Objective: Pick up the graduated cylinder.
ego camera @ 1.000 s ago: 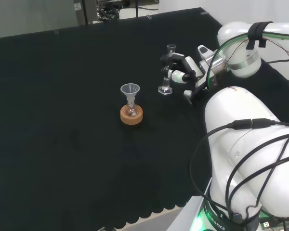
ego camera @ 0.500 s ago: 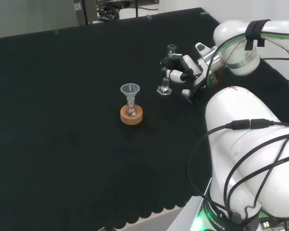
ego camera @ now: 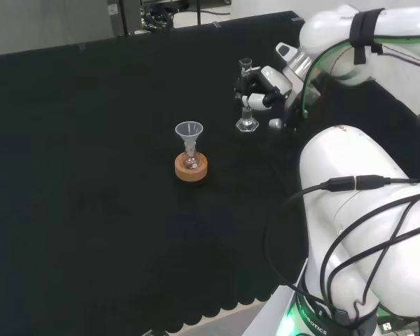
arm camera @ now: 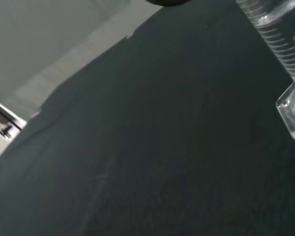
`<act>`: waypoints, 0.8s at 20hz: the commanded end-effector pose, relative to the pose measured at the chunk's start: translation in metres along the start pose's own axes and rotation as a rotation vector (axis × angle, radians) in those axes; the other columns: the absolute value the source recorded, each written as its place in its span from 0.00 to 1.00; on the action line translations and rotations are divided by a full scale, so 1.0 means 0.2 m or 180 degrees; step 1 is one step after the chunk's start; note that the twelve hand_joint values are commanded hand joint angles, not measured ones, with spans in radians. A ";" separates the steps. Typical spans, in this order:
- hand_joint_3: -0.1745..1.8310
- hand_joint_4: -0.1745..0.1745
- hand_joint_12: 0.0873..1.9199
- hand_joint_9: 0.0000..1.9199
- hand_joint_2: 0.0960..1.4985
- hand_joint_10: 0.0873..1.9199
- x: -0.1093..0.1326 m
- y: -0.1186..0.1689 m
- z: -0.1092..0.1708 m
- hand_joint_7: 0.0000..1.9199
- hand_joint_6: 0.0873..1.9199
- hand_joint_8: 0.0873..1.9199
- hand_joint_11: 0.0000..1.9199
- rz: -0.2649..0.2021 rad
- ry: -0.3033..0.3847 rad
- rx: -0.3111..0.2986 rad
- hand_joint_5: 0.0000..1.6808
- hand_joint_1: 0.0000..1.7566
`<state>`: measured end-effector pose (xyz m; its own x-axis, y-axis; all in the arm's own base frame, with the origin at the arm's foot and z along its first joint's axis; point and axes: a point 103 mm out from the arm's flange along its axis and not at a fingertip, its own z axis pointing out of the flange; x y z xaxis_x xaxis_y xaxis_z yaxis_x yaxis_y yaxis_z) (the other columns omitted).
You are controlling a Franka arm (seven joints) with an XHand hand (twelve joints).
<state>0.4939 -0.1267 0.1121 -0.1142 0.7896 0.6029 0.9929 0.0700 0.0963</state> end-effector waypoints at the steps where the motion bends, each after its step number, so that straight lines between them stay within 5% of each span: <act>1: 0.08 0.27 0.37 0.71 0.71 0.03 0.07 -0.06 -0.11 0.54 0.50 0.43 0.61 -0.0064 -0.0293 0.0278 0.62 0.71; 4: 0.08 0.41 0.37 0.71 0.71 0.03 0.11 -0.10 -0.16 0.55 0.49 0.39 0.61 -0.0076 -0.0352 0.0379 0.64 0.71; 16: 0.08 0.46 0.37 0.72 0.70 0.02 0.27 -0.29 -0.26 0.56 0.48 0.38 0.62 -0.0109 -0.0567 0.0779 0.64 0.71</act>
<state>0.4487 -0.1234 0.1740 -0.1633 0.8597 0.4840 0.9784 0.2042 -0.0326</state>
